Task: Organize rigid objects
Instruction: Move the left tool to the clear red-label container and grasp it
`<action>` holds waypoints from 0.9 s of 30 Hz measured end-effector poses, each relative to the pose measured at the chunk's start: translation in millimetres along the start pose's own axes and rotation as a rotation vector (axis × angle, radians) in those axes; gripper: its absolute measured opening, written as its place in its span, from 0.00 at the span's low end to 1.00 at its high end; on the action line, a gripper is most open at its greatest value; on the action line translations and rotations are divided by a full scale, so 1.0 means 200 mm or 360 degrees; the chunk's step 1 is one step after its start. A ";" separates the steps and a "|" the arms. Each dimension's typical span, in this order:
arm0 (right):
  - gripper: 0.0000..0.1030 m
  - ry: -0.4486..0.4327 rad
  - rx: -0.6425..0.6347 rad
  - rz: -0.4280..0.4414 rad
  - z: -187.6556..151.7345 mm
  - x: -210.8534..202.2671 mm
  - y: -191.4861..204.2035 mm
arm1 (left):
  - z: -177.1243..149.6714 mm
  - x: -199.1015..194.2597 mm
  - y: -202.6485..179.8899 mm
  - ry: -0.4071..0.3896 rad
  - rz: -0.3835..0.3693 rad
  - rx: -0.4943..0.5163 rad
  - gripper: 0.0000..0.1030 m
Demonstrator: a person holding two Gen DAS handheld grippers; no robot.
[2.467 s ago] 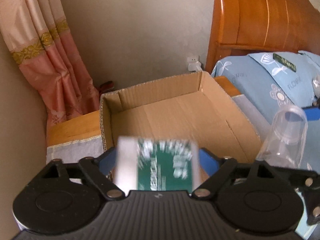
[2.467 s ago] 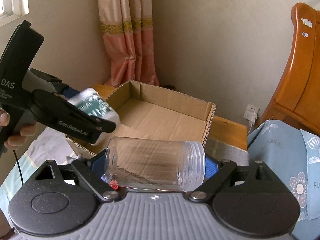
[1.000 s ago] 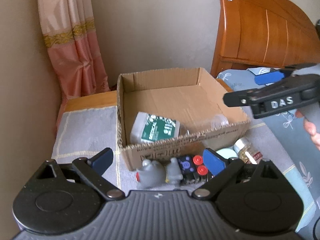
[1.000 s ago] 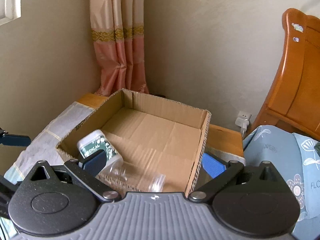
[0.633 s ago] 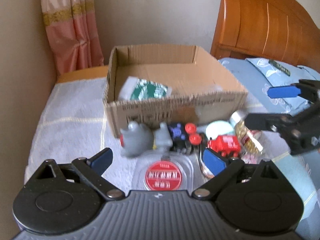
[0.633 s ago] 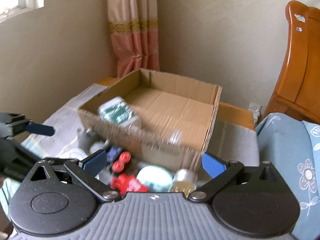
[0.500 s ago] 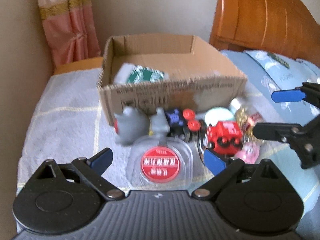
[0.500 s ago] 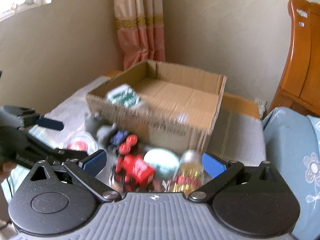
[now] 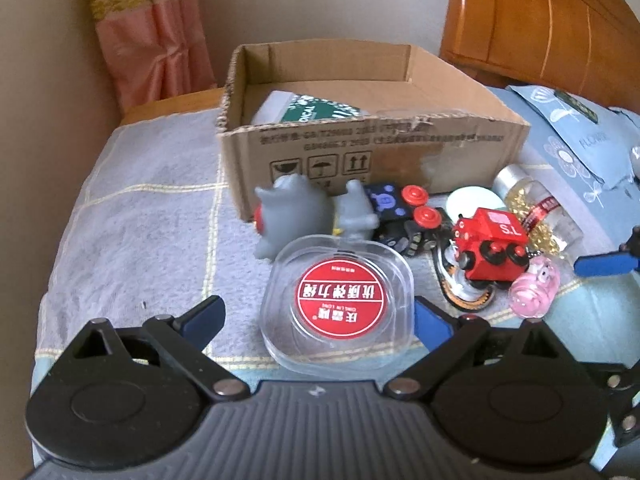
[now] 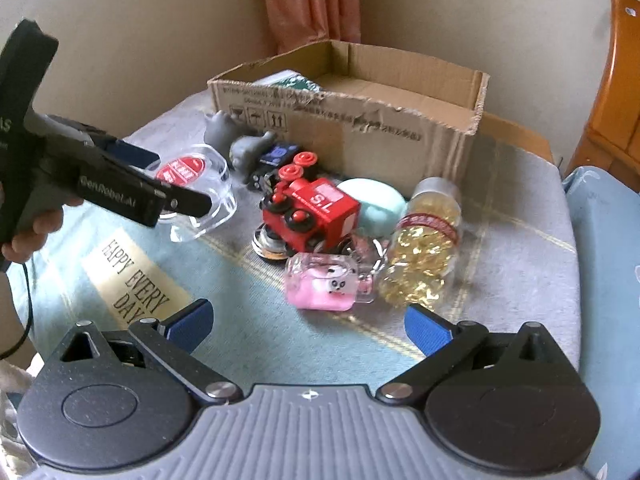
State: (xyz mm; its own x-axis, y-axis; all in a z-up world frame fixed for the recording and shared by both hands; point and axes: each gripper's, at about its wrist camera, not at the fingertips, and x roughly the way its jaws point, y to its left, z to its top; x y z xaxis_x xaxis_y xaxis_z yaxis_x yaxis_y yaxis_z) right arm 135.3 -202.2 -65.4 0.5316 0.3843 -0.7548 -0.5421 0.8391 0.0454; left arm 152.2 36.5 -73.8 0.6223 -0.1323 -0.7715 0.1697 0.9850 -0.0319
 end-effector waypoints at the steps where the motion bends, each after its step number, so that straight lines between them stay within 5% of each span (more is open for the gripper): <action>1: 1.00 0.0003 0.0013 0.0013 0.00 0.02 0.00 | 0.00 0.00 0.01 0.0003 -0.0005 -0.0010 0.95; 12: 1.00 0.0013 -0.0066 0.0094 0.04 0.08 0.08 | -0.01 0.02 0.01 0.0044 -0.0001 0.0007 0.95; 27: 1.00 0.0016 -0.0108 -0.0027 0.03 0.14 0.11 | -0.02 0.12 -0.03 0.0072 -0.0027 0.0104 1.00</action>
State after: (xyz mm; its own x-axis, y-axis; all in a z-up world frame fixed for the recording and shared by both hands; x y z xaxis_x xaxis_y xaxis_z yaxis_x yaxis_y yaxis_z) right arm 142.2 -171.8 -81.5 0.5351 0.3659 -0.7615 -0.5761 0.8173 -0.0121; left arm 162.5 28.6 -94.5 0.5840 -0.1423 -0.7992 0.2306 0.9730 -0.0048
